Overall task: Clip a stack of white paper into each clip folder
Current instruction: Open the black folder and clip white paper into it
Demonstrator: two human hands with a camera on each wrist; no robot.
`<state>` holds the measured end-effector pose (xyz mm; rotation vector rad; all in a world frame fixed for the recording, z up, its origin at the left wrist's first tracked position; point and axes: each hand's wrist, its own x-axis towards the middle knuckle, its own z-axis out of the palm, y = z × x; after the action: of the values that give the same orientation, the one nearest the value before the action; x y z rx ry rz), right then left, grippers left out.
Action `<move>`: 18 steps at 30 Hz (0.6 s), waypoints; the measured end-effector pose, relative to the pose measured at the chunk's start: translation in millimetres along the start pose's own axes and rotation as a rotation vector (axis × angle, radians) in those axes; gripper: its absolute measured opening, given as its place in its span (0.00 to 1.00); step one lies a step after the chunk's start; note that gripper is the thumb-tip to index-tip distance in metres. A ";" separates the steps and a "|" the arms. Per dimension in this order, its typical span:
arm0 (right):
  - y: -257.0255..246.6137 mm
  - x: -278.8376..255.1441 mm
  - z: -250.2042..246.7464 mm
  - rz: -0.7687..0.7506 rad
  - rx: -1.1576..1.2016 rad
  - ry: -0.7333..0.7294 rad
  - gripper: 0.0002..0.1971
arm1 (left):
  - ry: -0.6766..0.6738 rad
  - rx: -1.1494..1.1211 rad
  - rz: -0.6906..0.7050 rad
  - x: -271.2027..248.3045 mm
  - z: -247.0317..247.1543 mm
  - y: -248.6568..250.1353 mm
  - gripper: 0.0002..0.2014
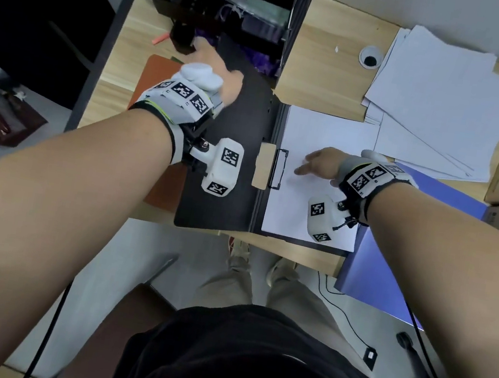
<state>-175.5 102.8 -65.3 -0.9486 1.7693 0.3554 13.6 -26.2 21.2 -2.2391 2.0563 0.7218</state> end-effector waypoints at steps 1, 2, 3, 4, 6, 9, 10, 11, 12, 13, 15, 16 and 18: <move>0.3 -1.5 -3.4 -0.012 0.086 -0.002 0.32 | -0.051 -0.006 0.029 -2.8 -2.1 7.7 0.20; 0.6 -4.6 -6.9 -0.033 0.183 0.004 0.30 | -0.116 -0.027 0.046 -3.6 0.2 14.9 0.15; 2.7 -6.7 -11.8 -0.053 0.299 0.012 0.29 | -0.181 -0.092 0.046 -5.5 1.7 25.4 0.14; 2.8 -9.6 -16.4 -0.081 0.415 0.007 0.28 | -0.251 -0.158 0.048 -6.8 5.3 33.6 0.14; 4.5 -20.0 -29.2 -0.129 0.620 -0.020 0.26 | -0.377 -0.366 0.031 -13.0 14.2 51.8 0.16; 19.6 -37.6 -50.3 -0.168 0.857 -0.029 0.30 | -0.564 -0.475 0.011 -25.0 34.3 79.0 0.27; 23.9 -41.0 -55.8 -0.181 0.916 -0.022 0.33 | -0.602 -0.443 0.018 -26.4 41.1 82.6 0.31; 27.3 -44.2 -60.2 -0.192 0.956 -0.001 0.36 | -0.617 -0.414 0.022 -27.4 46.7 83.9 0.34; 34.2 -47.4 -63.1 -0.193 0.993 0.037 0.37 | -0.632 -0.390 0.025 -28.6 54.1 86.5 0.35; 42.0 -48.5 -64.4 -0.183 1.024 0.078 0.37 | -0.645 -0.370 0.036 -28.3 63.0 87.3 0.34; 61.7 -46.2 -63.6 -0.132 1.086 0.158 0.37 | -0.658 -0.279 0.053 -27.1 84.0 84.9 0.28; 71.3 -43.1 -60.7 -0.101 1.099 0.184 0.35 | -0.665 -0.234 0.052 -28.1 92.1 82.5 0.25; 82.3 -34.7 -53.3 -0.033 1.078 0.218 0.32 | -0.667 -0.174 0.032 -27.7 104.5 70.7 0.23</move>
<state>-266.7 136.8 -28.8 -0.2259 1.7665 -0.7054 -87.5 23.4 -42.0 -1.6847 1.7392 1.4530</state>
